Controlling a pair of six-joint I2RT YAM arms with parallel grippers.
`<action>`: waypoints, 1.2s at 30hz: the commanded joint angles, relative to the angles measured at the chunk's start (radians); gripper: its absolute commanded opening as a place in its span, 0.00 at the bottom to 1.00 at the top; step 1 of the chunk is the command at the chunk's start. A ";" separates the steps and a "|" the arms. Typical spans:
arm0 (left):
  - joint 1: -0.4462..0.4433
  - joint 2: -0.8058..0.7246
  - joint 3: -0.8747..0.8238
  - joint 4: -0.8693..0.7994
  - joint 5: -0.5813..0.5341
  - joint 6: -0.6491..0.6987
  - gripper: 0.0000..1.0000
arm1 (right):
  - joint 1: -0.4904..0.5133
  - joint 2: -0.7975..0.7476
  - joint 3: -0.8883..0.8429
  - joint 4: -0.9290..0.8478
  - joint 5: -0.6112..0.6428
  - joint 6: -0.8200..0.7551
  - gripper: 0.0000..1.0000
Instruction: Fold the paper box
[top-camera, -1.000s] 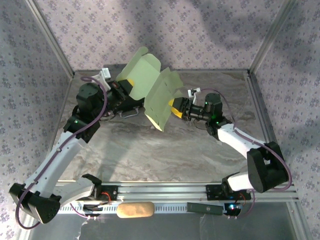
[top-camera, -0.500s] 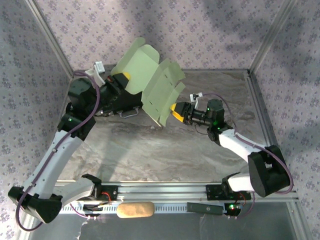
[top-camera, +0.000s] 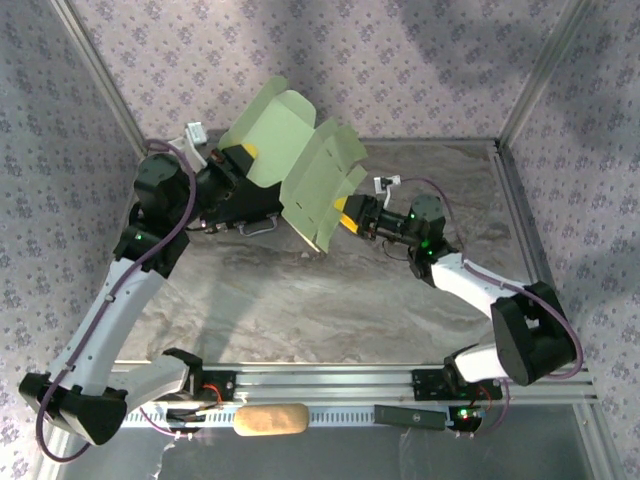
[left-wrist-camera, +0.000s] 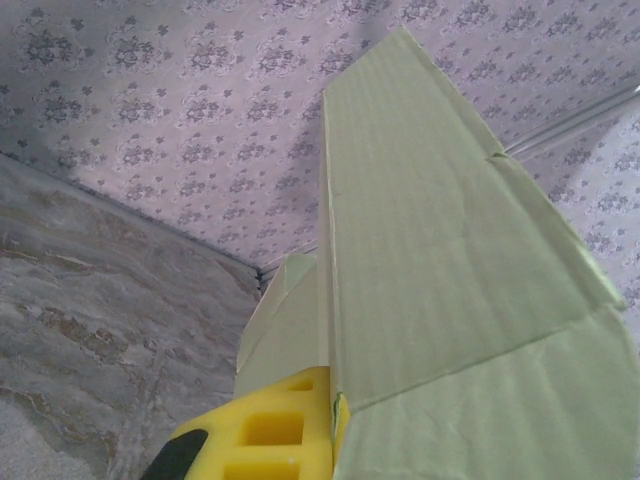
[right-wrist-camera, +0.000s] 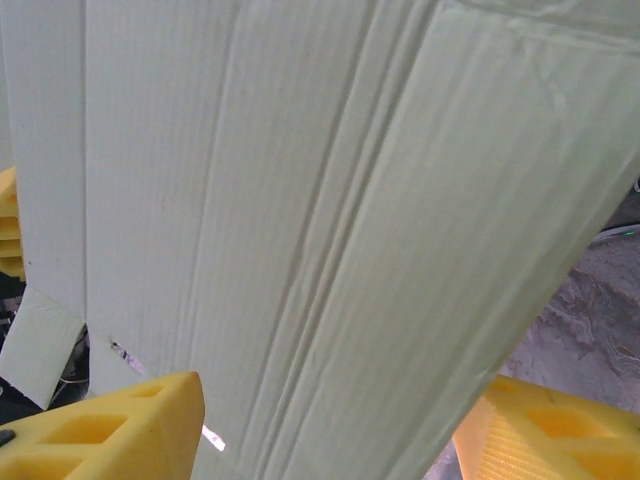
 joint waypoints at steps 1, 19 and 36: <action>0.012 -0.014 0.000 0.040 0.029 -0.016 0.00 | 0.010 0.015 0.034 0.051 0.021 0.018 0.66; 0.039 -0.029 -0.051 0.045 0.039 -0.011 0.00 | 0.029 0.019 0.068 0.021 0.072 0.016 0.45; 0.043 -0.029 -0.029 0.024 0.042 -0.001 0.00 | 0.036 0.112 0.094 -0.119 0.107 -0.041 0.40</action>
